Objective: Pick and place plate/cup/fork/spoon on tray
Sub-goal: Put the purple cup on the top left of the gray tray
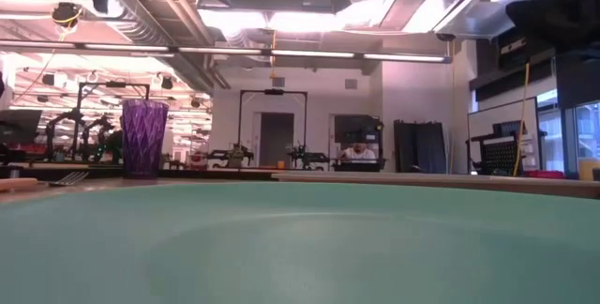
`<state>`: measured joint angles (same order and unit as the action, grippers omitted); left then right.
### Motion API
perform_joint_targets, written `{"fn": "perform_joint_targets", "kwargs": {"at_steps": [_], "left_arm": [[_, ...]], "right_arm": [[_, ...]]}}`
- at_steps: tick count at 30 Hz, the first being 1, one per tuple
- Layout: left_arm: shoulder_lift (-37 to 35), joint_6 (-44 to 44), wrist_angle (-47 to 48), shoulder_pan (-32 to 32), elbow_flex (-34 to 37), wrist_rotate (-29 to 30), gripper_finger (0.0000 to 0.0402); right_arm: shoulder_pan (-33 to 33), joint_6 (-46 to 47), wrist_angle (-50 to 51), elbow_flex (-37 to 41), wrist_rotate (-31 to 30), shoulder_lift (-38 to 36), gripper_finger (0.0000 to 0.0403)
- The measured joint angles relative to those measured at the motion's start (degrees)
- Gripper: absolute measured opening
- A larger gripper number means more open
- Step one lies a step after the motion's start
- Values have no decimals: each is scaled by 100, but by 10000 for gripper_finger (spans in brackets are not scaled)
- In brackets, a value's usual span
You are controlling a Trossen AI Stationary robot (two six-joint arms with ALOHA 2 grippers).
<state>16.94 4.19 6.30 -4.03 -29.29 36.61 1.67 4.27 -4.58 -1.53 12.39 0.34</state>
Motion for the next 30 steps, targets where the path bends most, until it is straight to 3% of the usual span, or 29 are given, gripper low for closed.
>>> {"fn": "perform_joint_targets", "kwargs": {"at_steps": [8,16,19,24,30], "left_arm": [[1980,1036,2830,1,-2514,794,0],[3329,2861,5394,452,-4494,1466,0],[3765,3565,6434,895,-5038,1163,0],[4368,4370,7500,1809,-5612,137,0],[4670,4413,7568,2747,-5826,-822,0]], "right_arm": [[0,306,1872,-1148,-432,406,13],[0,771,3224,-2906,-1033,1864,13],[-2,959,3560,-3464,-1054,2491,13],[-7,1523,4185,-4323,-1214,3363,13],[-117,1755,4443,-5099,-1277,3887,13]]}}
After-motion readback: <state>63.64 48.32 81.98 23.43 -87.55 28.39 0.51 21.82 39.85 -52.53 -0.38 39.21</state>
